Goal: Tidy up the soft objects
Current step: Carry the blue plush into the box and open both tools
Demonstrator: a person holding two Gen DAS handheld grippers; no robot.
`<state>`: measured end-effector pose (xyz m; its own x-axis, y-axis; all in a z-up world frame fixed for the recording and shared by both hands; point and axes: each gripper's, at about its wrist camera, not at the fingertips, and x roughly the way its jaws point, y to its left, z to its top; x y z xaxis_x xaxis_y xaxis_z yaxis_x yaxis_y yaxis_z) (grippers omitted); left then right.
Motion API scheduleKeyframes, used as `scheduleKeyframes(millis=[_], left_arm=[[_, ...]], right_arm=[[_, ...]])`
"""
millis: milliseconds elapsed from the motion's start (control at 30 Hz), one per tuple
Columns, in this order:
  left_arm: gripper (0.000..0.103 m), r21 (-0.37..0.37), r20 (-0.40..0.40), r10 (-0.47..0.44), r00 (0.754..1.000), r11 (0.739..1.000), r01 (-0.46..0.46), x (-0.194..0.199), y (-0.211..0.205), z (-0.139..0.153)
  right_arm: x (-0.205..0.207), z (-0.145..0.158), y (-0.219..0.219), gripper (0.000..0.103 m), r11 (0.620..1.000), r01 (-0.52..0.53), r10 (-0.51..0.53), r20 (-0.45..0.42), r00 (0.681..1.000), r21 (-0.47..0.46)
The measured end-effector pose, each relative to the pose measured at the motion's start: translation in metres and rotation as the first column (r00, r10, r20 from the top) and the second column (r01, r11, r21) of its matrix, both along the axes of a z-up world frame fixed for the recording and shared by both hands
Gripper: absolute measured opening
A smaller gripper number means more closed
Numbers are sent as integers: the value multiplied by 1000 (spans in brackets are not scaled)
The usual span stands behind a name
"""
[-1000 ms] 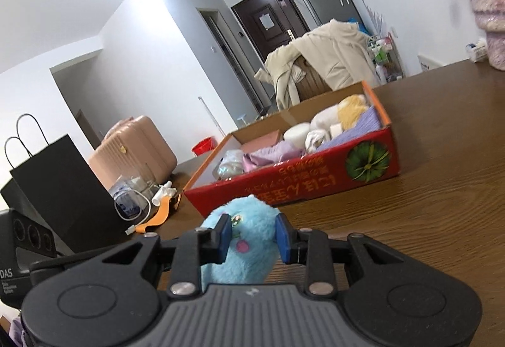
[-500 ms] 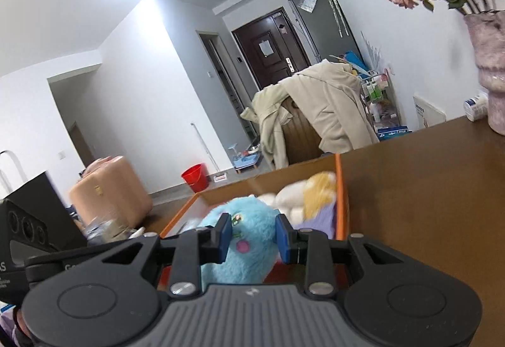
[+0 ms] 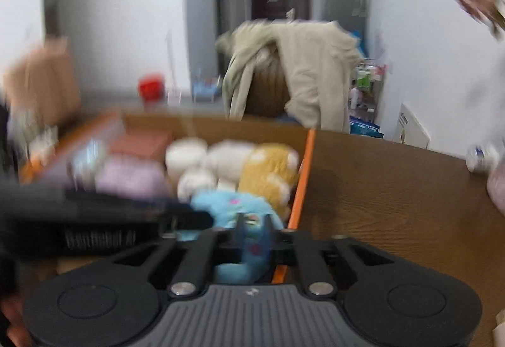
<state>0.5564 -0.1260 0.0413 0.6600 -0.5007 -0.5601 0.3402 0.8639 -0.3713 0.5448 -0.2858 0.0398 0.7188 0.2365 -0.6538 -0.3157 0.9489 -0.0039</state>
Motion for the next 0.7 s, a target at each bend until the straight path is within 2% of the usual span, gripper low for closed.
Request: scheduleKeyframes(millis=[133,267,367,433,467,567,700], left_arm=[[21,-2,-22,14,1000,1000,-14,3,0,-8],[21,-21,-41,9,999,1000,-10,6,2,-11],[22,3,-15,10,1000,1000,-10,4,-2,-11],[23,10,14,9,1000,1000,-9,2,-2,-13],[23,11,16,7,1000,1000,-8,2,-2,-14],[24,-1,7,8,1000,1000,-8,2,0,-13],[25,-4,42,6,999,1000,-6,-8,9,0]], right_arm=[[7,-3,16,1,998,0,-1,-3,1000,-65],[4,-2,12,5,999,-7,6,-17,1000,-38],[-5,7,8,9,999,-39,39,-30,999,-26],[-11,13,8,11,997,-62,61,-33,998,-51],[-15,16,8,15,996,-74,72,-29,997,-58],[-20,23,7,16,994,-89,88,-18,996,-58],[-21,30,0,19,996,-83,83,2,997,-18]])
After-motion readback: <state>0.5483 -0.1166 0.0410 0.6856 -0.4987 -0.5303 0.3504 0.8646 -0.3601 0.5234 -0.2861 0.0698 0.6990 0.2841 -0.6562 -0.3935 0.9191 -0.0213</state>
